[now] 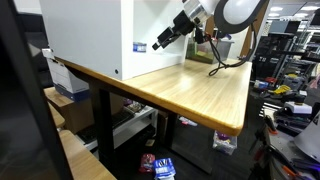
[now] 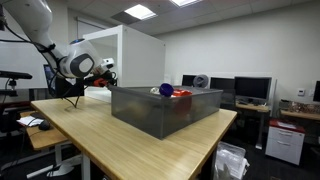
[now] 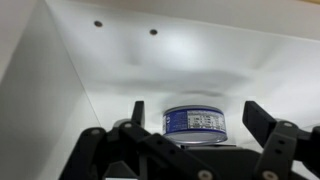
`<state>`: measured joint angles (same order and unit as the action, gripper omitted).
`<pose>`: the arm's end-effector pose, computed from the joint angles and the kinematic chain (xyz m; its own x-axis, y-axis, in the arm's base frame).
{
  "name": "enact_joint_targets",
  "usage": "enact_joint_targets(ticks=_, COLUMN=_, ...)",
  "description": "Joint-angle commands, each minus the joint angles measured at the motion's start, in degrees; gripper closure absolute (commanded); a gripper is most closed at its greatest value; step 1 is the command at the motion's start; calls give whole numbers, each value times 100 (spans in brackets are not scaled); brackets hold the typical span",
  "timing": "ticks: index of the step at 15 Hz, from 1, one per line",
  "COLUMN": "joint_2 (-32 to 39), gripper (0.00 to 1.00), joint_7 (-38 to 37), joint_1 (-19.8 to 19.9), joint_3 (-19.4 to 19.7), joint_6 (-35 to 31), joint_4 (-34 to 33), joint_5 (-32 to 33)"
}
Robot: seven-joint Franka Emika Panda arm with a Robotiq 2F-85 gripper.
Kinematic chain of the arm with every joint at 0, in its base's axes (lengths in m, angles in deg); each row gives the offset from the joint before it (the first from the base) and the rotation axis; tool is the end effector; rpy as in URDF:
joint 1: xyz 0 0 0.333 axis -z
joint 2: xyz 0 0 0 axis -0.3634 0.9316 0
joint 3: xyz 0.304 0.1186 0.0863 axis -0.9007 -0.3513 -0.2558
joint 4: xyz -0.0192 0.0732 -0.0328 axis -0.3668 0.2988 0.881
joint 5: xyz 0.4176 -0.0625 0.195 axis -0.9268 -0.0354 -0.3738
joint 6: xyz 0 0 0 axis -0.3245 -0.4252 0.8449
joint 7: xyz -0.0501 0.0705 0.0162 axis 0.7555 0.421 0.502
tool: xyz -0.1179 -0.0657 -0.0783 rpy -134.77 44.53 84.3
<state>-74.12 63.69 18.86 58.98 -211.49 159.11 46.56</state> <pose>0.6062 0.1050 0.3198 0.6911 0.1300 0.7110 0.1780 -0.9840 0.0069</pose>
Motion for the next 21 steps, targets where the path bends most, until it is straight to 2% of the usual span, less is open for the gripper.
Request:
enact_joint_targets(ticks=1, joint_2=227, gripper=0, joint_7=170, joint_1=-128, joint_3=41, joint_6=-233, joint_4=-163, joint_5=-43)
enact_joint_targets(ticks=13, joint_2=572, gripper=0, joint_7=269, joint_1=-229, joint_3=74, joint_6=-367, joint_4=-507, joint_5=27)
enact_joint_targets(ticks=16, joint_2=717, gripper=0, joint_7=175, joint_1=-449, joint_3=396, joint_6=-369, joint_4=-645, joint_5=140)
enact_joint_targets(ticks=21, joint_2=811, gripper=0, joint_7=210, joint_1=-630, joint_3=550, joint_6=-544, joint_4=-616, joint_5=131)
